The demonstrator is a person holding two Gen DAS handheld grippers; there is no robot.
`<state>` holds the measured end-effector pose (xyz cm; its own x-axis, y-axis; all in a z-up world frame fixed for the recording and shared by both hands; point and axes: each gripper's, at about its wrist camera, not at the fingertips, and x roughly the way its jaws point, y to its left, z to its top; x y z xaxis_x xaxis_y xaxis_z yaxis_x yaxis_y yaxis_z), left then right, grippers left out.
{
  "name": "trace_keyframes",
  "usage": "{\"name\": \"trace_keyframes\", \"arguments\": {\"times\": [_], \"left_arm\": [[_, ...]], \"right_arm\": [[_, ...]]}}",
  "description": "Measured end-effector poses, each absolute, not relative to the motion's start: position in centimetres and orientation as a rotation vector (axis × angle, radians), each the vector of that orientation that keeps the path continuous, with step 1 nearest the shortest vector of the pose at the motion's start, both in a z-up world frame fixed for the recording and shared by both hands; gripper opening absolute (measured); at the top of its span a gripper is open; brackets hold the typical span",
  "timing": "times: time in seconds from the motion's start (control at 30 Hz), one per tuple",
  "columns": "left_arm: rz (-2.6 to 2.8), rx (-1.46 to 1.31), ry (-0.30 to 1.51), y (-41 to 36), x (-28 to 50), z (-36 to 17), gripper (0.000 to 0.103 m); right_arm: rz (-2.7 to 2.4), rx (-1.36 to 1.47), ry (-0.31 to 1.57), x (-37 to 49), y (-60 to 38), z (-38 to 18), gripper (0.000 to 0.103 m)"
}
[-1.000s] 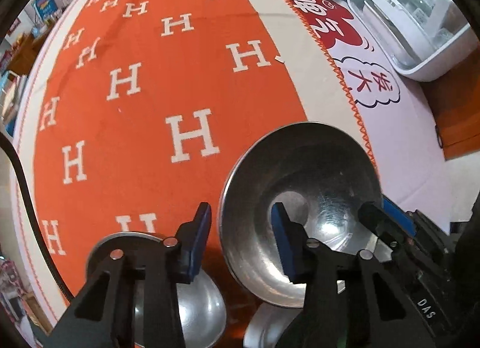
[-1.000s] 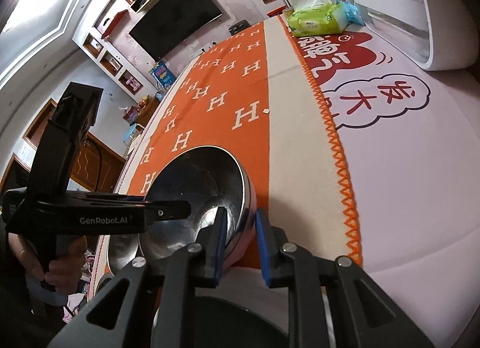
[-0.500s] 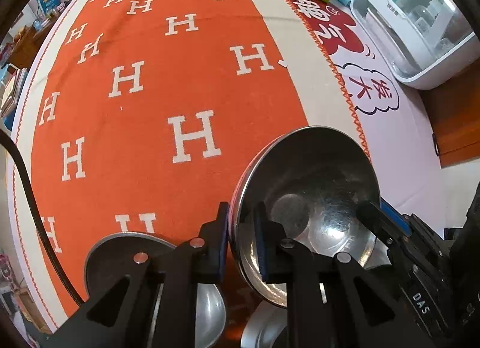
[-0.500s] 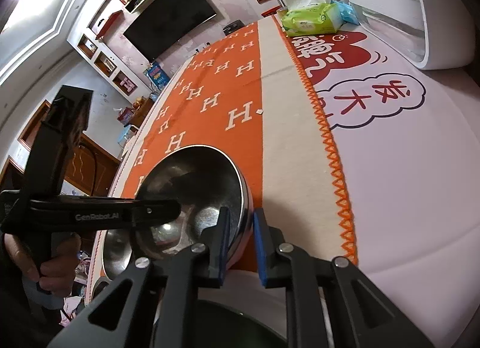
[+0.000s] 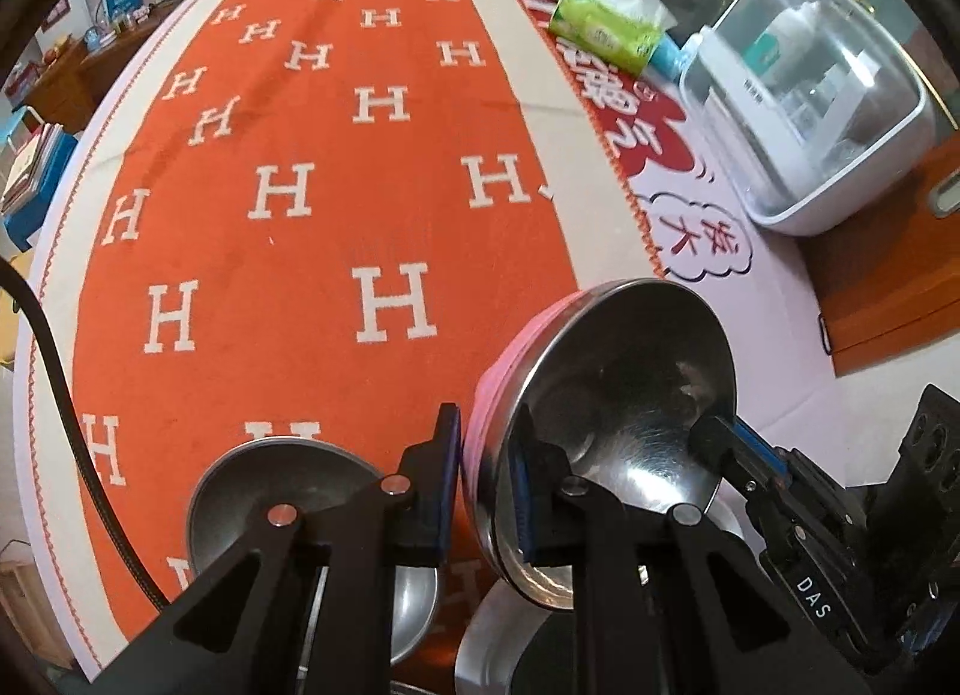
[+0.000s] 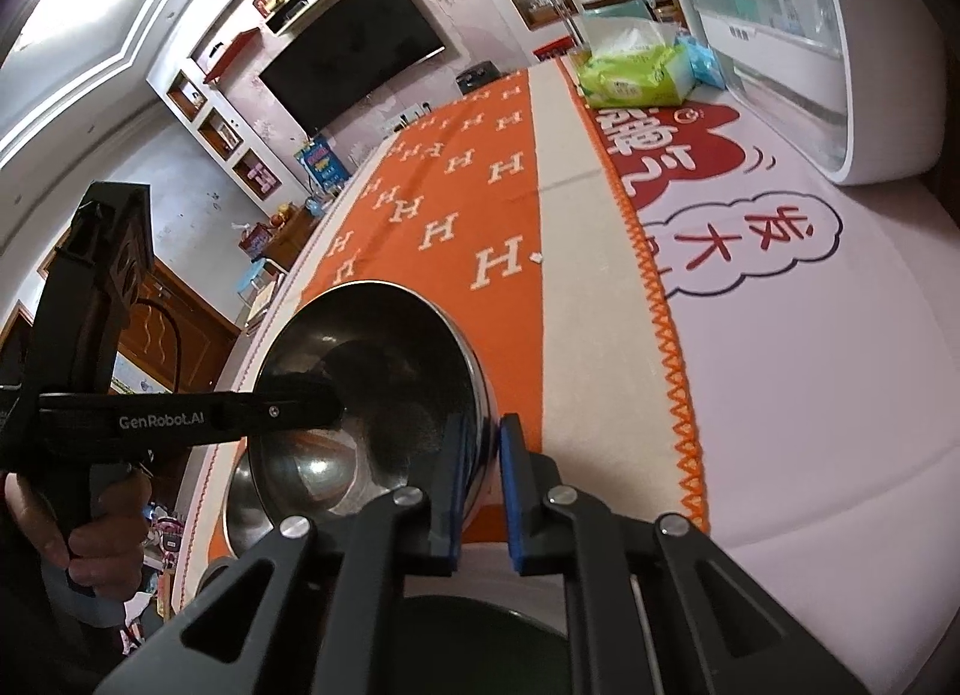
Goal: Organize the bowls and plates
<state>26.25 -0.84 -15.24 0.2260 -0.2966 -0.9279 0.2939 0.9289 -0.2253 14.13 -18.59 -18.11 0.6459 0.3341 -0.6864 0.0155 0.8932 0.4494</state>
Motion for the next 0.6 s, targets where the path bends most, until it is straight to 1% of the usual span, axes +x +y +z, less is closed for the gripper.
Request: {"name": "trace_keyframes", "arguments": {"times": [0.6], "left_arm": [[-0.403,-0.061,1.146,2.9,21.4,-10.0,0.014]], "right_arm": [[0.229,0.411,0.768,10.8,-16.2,-13.8,0.009]]}}
